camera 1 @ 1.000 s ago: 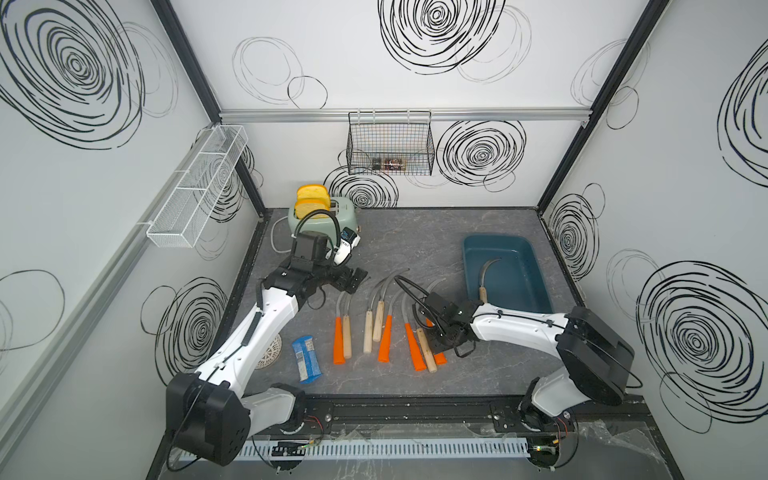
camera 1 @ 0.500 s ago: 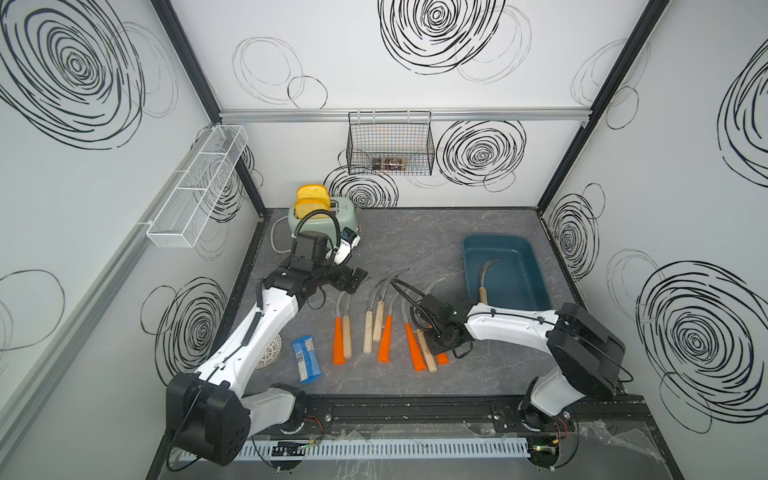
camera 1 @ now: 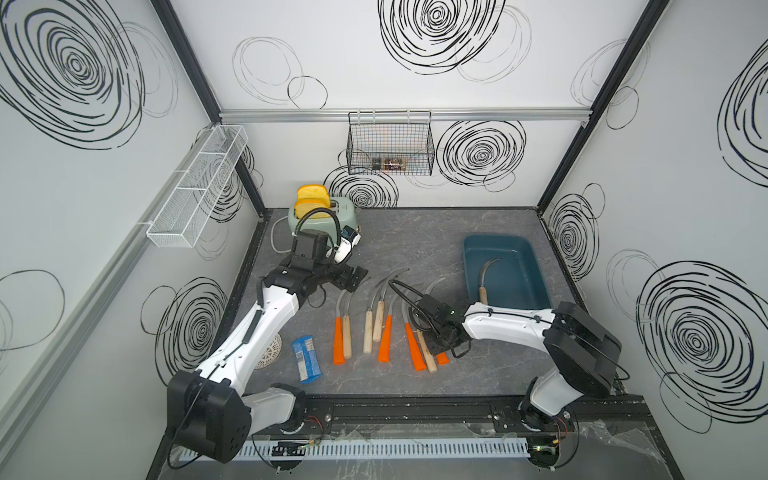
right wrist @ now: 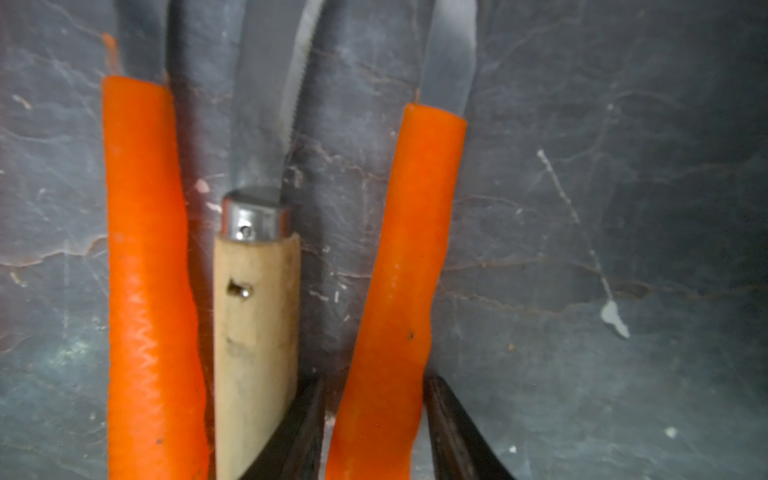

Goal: Put small sickles into storage boxes
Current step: Pick up the sickle at the center of the board.

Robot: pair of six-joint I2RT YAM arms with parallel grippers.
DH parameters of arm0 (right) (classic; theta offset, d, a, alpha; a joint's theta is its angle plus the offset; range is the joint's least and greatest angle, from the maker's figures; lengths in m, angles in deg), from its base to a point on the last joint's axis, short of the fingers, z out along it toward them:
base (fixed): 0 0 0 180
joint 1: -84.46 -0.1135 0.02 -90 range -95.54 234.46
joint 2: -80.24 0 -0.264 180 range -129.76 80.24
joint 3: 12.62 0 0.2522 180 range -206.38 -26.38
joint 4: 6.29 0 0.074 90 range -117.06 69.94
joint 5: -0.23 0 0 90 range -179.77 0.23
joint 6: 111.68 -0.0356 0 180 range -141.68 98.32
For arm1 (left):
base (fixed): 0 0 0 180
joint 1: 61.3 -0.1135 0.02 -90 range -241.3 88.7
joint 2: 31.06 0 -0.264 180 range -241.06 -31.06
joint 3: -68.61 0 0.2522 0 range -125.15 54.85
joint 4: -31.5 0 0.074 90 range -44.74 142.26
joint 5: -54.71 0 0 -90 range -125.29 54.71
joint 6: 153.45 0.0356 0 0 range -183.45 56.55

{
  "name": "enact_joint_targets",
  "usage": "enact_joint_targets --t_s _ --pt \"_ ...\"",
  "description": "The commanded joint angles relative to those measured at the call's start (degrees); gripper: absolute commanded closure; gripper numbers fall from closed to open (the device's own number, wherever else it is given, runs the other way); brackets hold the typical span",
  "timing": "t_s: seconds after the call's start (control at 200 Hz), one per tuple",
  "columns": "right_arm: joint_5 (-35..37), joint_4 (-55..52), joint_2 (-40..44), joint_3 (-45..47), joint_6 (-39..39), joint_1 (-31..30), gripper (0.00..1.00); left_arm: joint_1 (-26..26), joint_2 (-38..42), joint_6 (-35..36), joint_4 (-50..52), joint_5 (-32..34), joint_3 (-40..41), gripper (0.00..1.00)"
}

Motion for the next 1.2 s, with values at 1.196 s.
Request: enact_joint_targets --t_s 1.196 --pt "1.8 -2.9 0.6 2.8 -2.8 -0.4 0.58 0.4 -0.4 0.8 -0.3 -0.1 -2.9 0.04"
